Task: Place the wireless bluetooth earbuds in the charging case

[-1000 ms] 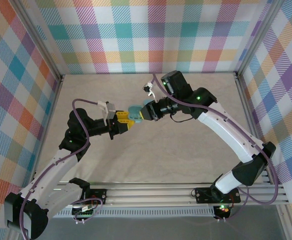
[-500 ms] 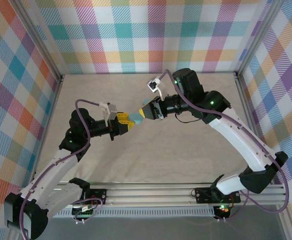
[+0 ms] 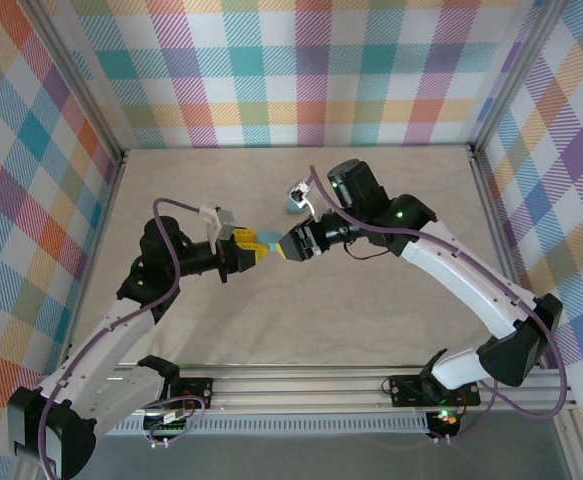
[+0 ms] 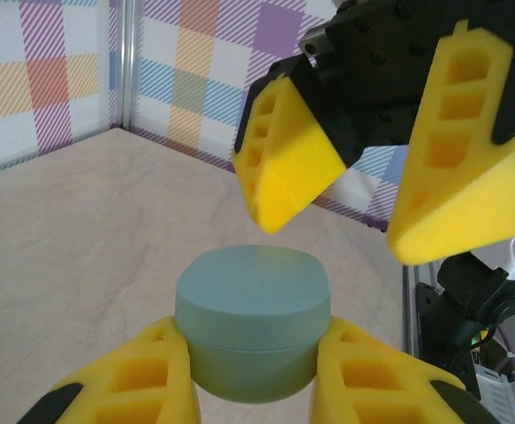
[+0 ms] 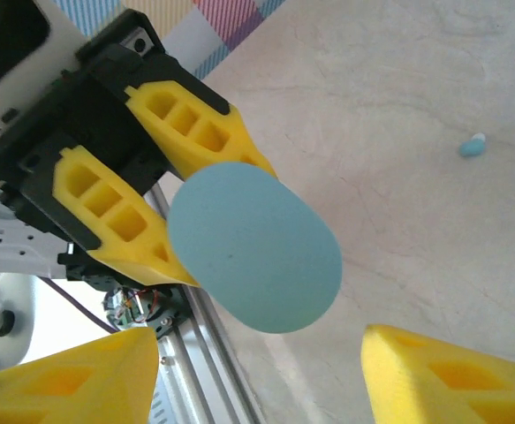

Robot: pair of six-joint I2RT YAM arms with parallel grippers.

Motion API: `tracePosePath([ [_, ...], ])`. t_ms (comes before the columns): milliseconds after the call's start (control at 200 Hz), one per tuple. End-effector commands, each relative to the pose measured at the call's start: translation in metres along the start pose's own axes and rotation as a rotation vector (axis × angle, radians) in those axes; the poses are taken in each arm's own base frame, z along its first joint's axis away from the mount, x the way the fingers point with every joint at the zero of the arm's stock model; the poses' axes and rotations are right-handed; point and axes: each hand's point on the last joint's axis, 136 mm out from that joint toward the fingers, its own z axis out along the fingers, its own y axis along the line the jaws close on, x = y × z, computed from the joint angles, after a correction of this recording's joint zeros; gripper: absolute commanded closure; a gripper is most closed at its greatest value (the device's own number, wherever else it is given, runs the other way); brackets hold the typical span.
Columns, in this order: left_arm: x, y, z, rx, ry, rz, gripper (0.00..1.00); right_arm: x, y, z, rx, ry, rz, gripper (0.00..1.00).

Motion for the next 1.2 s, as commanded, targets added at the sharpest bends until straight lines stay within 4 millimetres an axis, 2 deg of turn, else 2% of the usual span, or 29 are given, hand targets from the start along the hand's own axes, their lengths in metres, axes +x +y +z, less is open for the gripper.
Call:
tracePosePath([
  [0,-0.023,-0.017,-0.003,0.055,-0.038,0.048,1.0,-0.008,0.001,0.0,0.02,-0.03,-0.109,0.36],
  [355,-0.025,-0.023,-0.005,0.077,-0.041,0.047,1.0,-0.011,-0.012,0.013,0.061,0.011,-0.126,0.33],
  [630,-0.022,-0.027,-0.007,0.094,-0.039,0.046,1.0,-0.03,-0.035,-0.007,0.158,-0.04,-0.067,0.35],
  [825,-0.021,-0.031,-0.009,0.099,-0.05,0.046,1.0,-0.029,-0.048,-0.004,0.178,-0.017,-0.027,0.35],
  [1025,-0.018,-0.026,-0.008,0.078,-0.043,0.022,1.0,-0.027,-0.042,0.002,0.128,-0.004,0.007,0.35],
  [1195,-0.014,-0.021,-0.006,0.063,-0.027,0.004,1.0,-0.03,-0.033,-0.005,0.098,-0.023,0.019,0.35],
])
